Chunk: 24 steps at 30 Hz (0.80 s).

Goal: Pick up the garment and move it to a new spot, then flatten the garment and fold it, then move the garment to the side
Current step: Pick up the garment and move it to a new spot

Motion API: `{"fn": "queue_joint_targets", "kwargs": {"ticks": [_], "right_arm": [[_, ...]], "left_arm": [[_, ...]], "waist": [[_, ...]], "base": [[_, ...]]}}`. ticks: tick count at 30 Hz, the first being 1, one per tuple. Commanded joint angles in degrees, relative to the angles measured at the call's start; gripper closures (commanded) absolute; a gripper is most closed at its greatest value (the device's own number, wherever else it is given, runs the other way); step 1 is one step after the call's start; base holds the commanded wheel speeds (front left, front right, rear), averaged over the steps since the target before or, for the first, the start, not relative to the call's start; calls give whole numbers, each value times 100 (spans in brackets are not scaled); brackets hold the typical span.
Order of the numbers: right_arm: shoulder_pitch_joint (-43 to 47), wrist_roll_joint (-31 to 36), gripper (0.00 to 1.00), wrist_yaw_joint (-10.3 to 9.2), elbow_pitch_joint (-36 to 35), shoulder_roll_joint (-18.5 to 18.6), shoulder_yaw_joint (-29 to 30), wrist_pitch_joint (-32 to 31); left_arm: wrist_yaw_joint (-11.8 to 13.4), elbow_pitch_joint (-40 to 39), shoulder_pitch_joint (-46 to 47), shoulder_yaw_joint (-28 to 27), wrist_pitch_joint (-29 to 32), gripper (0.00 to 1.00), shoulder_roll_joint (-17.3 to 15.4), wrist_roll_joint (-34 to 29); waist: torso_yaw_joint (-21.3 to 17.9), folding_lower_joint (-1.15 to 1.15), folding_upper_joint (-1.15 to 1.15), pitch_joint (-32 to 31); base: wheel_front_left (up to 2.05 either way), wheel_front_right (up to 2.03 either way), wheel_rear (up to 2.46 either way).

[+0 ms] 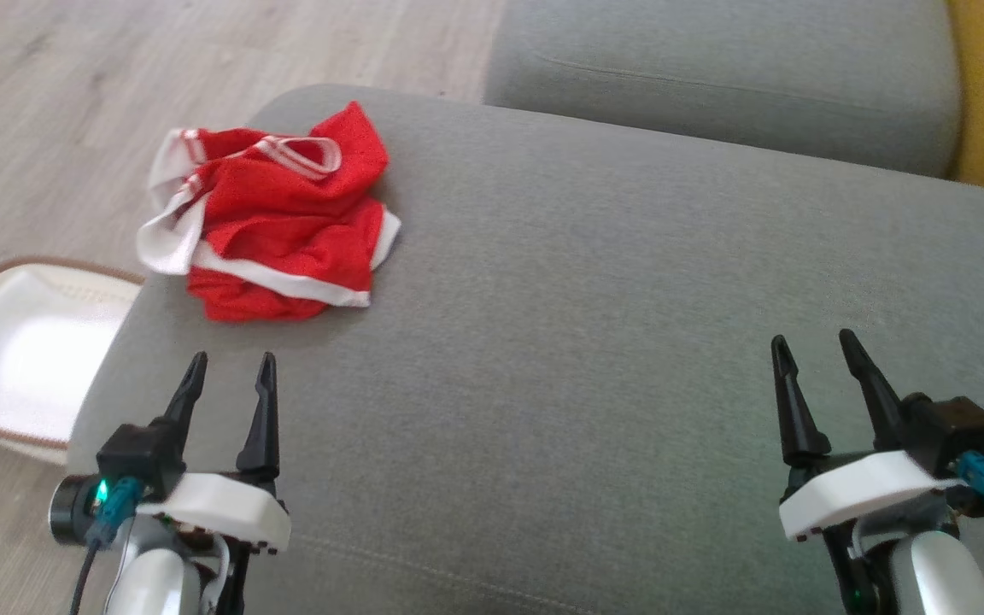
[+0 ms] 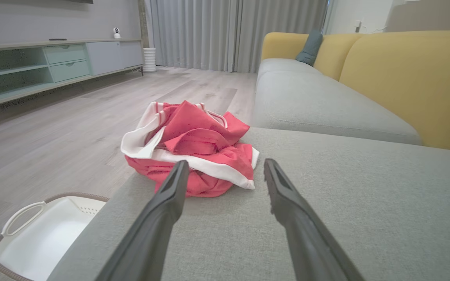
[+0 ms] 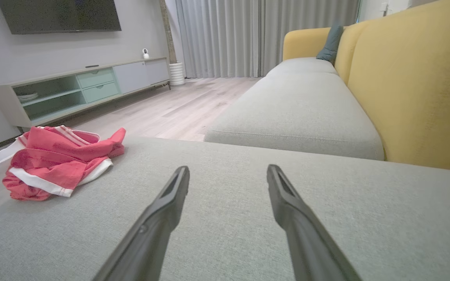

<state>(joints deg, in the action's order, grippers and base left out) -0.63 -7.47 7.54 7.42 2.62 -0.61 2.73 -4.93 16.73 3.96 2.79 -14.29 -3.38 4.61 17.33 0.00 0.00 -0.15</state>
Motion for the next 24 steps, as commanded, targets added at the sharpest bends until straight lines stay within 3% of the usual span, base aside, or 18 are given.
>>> {"fn": "queue_joint_targets", "kwargs": {"ticks": [1, 11, 24], "right_arm": [[-168, 32, 0, -5, -255, 28, -162, -20], [-169, 47, 0, -5, -330, 27, -278, -87], [-178, 21, 0, -5, -396, 26, -313, -127]], "left_arm": [[54, -218, 224, -230, -71, 0, -93, -18], [65, -246, 209, -328, -71, 0, -112, -2], [72, -279, 238, -385, -71, 0, -88, -4]], "waist": [[199, 0, 0, -5], [487, 0, 0, 3], [494, 0, 0, 84]], "base": [[0, 0, 0], [0, 0, 0], [0, 0, 0]]}}
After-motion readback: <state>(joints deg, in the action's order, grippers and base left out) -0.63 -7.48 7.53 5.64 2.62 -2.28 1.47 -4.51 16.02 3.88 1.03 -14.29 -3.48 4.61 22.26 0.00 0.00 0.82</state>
